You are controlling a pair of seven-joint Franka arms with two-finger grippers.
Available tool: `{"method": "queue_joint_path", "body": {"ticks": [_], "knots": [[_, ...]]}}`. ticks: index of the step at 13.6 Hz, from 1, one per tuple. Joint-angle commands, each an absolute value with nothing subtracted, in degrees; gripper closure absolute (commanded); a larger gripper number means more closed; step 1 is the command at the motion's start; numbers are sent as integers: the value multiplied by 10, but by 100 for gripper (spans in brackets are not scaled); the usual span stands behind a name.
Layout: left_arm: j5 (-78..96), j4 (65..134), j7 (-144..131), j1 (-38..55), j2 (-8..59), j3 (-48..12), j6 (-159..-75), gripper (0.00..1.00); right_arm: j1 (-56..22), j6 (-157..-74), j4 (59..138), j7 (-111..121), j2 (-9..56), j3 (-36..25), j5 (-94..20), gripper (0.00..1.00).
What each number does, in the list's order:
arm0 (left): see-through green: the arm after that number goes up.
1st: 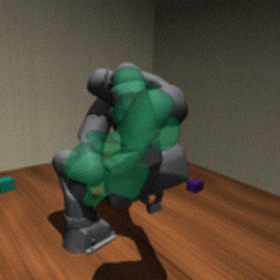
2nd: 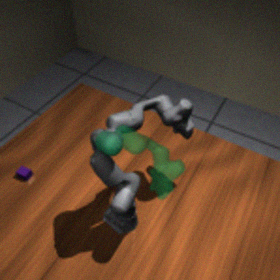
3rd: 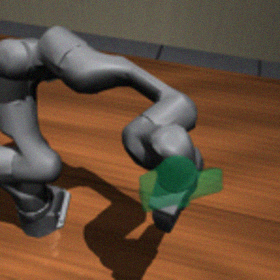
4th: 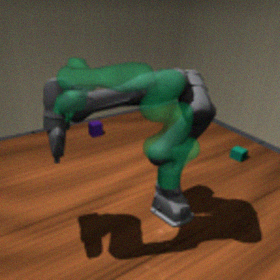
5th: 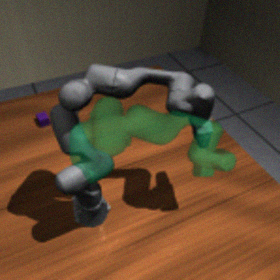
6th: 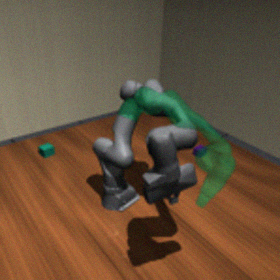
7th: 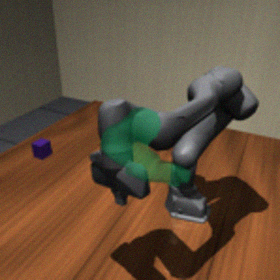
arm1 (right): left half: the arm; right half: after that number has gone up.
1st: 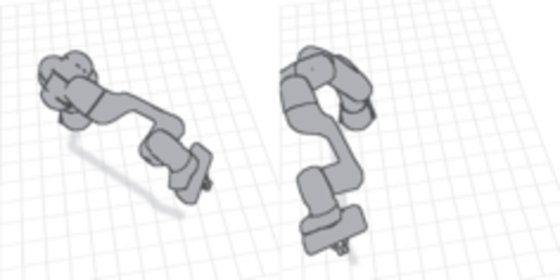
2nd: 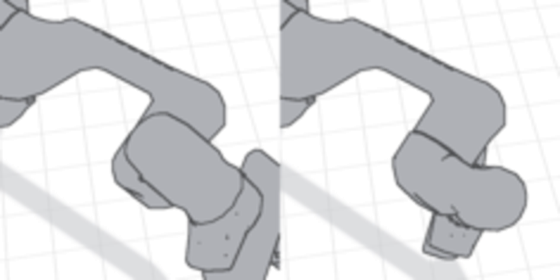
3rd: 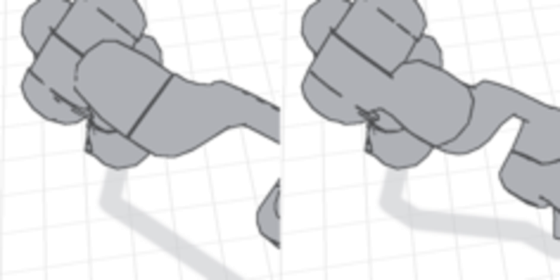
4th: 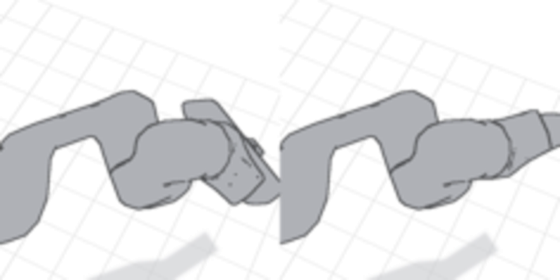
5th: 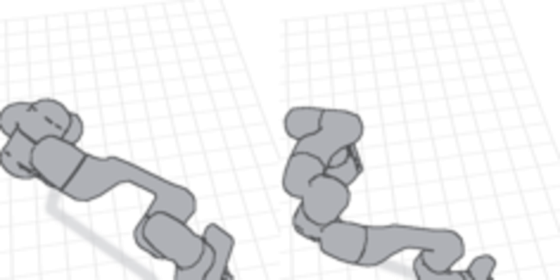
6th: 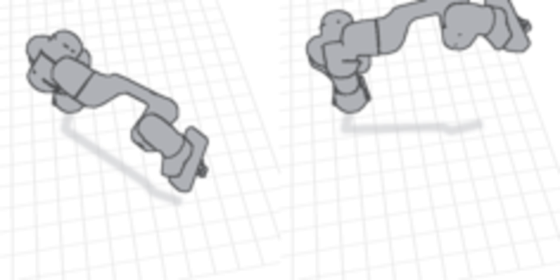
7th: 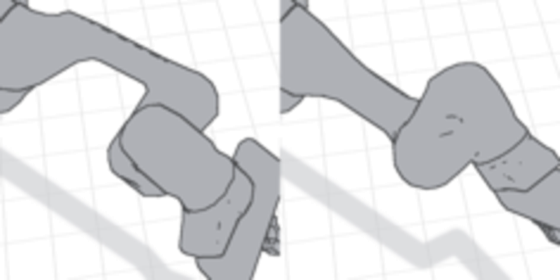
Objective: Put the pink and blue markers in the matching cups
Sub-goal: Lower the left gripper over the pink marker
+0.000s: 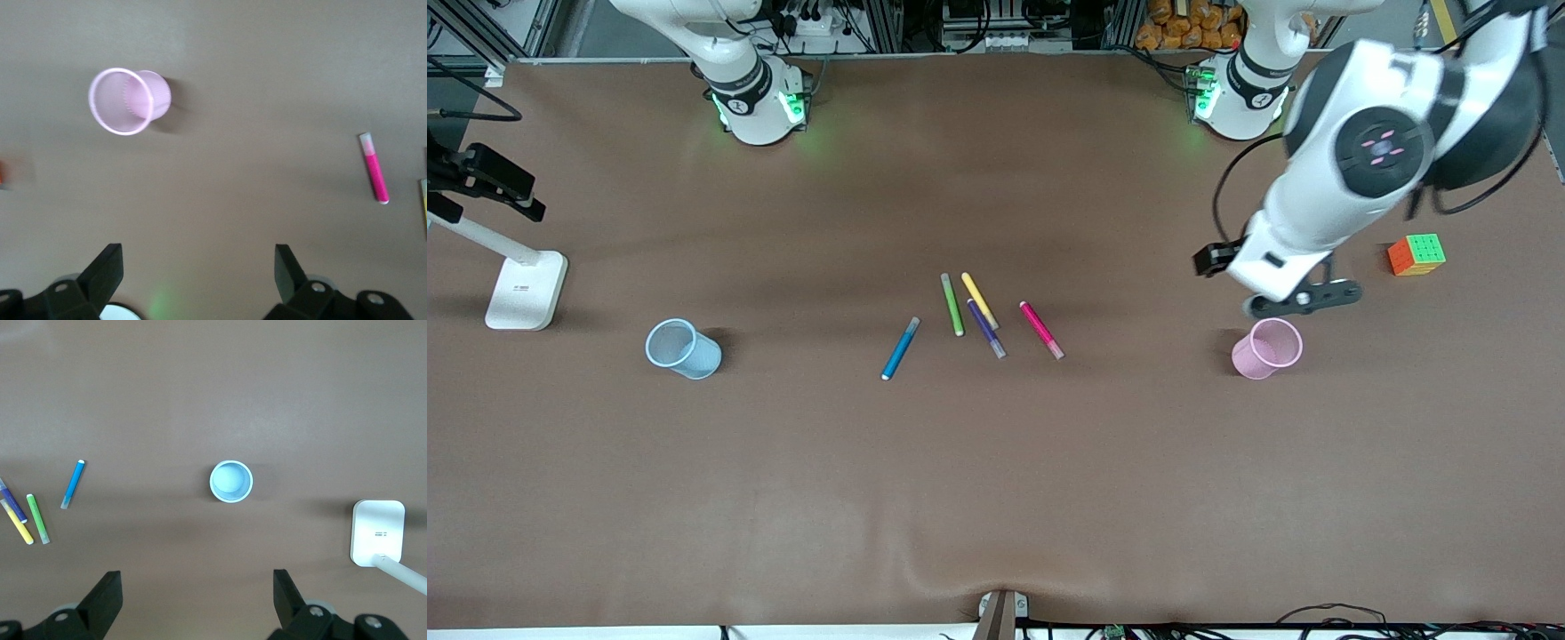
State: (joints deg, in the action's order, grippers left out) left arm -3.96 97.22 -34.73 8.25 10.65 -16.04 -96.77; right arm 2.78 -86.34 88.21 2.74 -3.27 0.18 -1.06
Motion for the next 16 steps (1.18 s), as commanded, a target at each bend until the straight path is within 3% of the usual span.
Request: {"method": "queue_joint_path", "body": {"ticks": [1, 12, 16], "knots": [[-58, 958, -414, 112, 142, -162, -991, 0, 30, -857, 868, 33, -25, 4, -11, 0], [-66, 956, -604, 200, 296, -162, -1176, 0, 23, -857, 866, 36, -25, 6, -11, 0], [-64, 951, -634, 210, 350, -162, -1241, 0, 23, -857, 864, 37, 16, 6, -4, 0]]}}
